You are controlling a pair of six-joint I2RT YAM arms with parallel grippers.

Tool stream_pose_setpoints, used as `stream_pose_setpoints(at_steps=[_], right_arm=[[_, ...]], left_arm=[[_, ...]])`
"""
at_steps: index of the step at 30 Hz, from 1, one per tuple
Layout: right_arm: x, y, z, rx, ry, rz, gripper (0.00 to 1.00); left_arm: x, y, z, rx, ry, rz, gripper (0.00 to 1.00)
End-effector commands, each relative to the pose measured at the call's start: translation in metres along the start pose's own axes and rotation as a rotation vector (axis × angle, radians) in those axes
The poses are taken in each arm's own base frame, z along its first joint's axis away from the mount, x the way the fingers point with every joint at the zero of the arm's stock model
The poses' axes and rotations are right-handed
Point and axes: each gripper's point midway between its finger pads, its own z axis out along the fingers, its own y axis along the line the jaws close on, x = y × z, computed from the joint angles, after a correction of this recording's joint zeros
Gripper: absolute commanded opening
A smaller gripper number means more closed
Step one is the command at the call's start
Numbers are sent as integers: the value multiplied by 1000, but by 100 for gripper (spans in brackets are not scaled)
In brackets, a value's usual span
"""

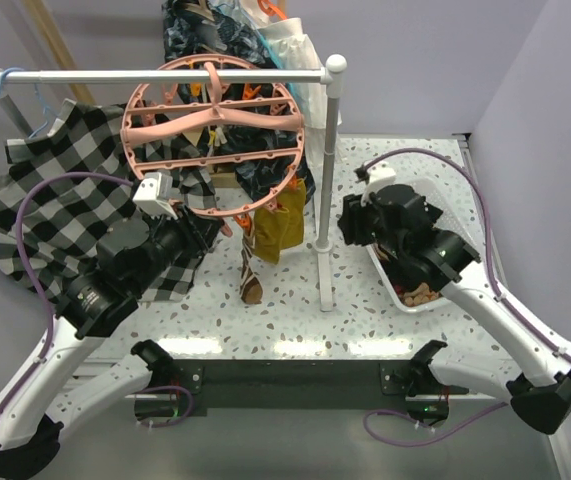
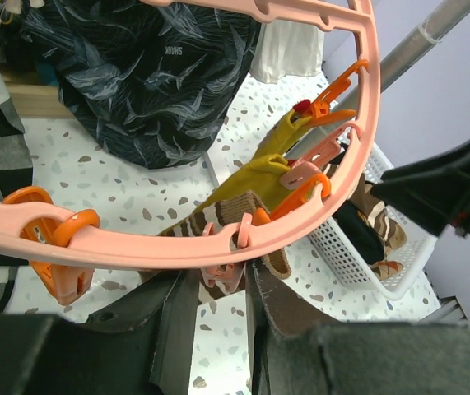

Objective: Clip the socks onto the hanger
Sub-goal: Open the clamp at the hanger, then pick up the sock from the bin.

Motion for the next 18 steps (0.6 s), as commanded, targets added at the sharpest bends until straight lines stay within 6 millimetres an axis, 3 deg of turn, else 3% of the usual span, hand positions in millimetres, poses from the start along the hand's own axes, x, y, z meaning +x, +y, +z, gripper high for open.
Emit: stream_pose_setpoints(at_steps=[1, 4, 5, 7, 8, 11, 12, 18], right_arm=[[17, -58, 15, 139, 81, 41, 48], [21, -91, 35, 184, 101, 123, 48], [26, -112, 44, 228, 119, 168, 47], [26, -128, 54, 249, 111, 213, 47], [34, -148, 62, 295, 134, 247, 47], [40, -177, 75, 347, 132, 318, 47], [47, -182, 84, 347, 153, 333, 46], [47, -208, 109, 365, 135, 322, 44]], left_arm=[[-21, -8, -6, 9, -46, -15, 0], [-20, -9, -5, 11, -39, -20, 0], [-19, -10, -5, 13, -39, -24, 0], [-20, -11, -5, 17, -38, -28, 0], [-20, -11, -5, 17, -36, -29, 0], [-20, -11, -6, 15, -25, -29, 0], [-21, -13, -7, 19, -26, -29, 0], [-20, -12, -6, 16, -21, -27, 0]])
